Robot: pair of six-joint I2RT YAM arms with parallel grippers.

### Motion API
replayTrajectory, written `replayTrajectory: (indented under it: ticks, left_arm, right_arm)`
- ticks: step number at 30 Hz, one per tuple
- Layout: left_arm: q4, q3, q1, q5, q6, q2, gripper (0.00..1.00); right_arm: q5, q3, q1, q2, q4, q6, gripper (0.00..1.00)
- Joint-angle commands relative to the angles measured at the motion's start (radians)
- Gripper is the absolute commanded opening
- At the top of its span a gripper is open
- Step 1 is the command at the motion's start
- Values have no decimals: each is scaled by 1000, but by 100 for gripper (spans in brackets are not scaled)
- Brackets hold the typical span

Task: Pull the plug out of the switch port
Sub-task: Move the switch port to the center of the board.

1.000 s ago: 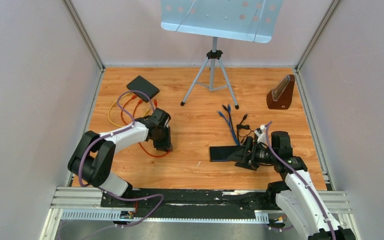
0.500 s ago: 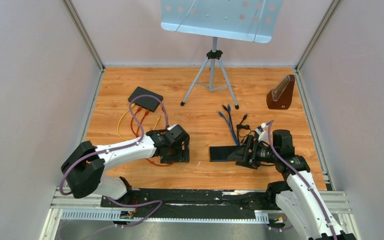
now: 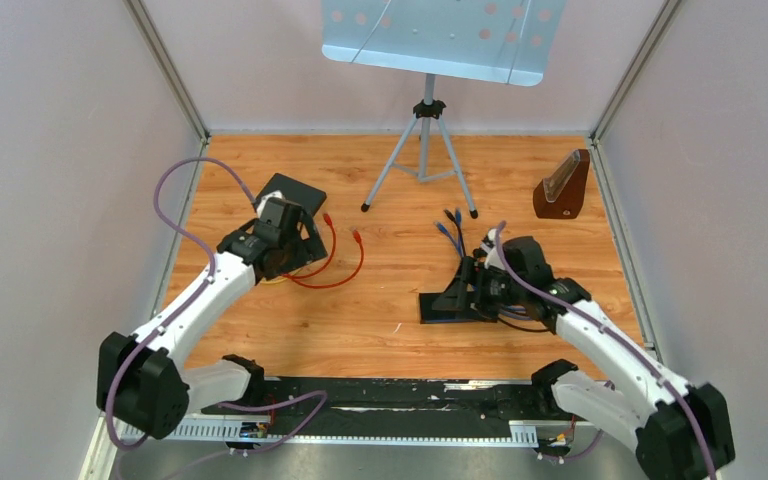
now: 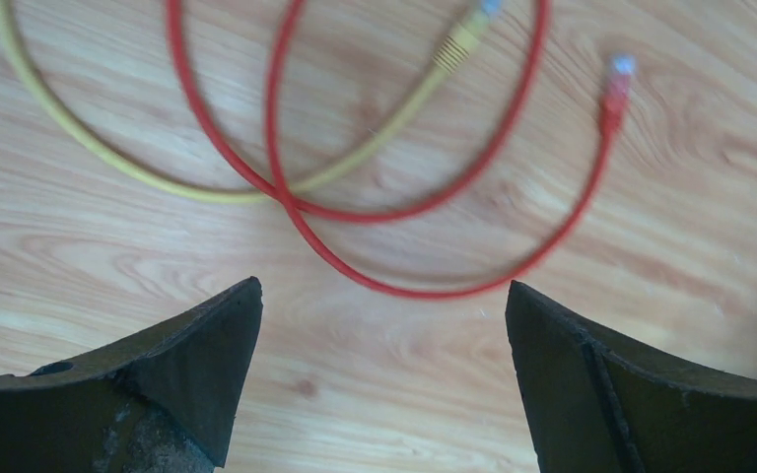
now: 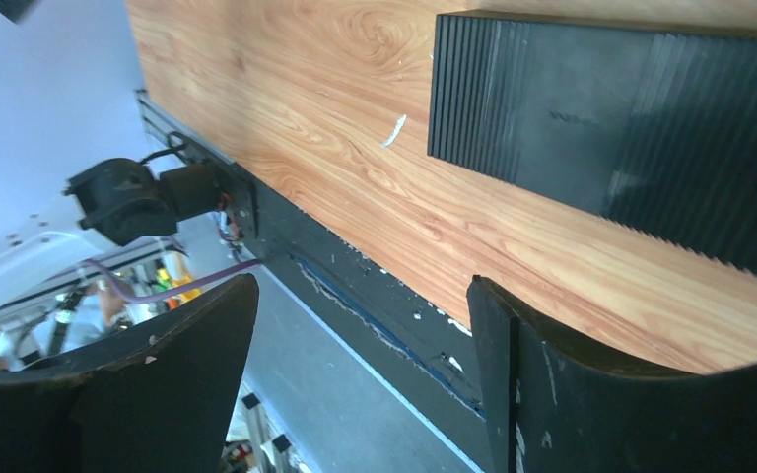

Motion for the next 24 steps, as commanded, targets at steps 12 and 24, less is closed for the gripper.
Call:
replayTrajectory:
  ticks: [12,24]
  left_arm:
    - [104,221,179,30,151,398,100]
    - [136,164,211,38,141,509,100]
  right_arm:
    - [-4,186,134,286,161,-75,78]
    - [-48,173,134,310,162,-96,78]
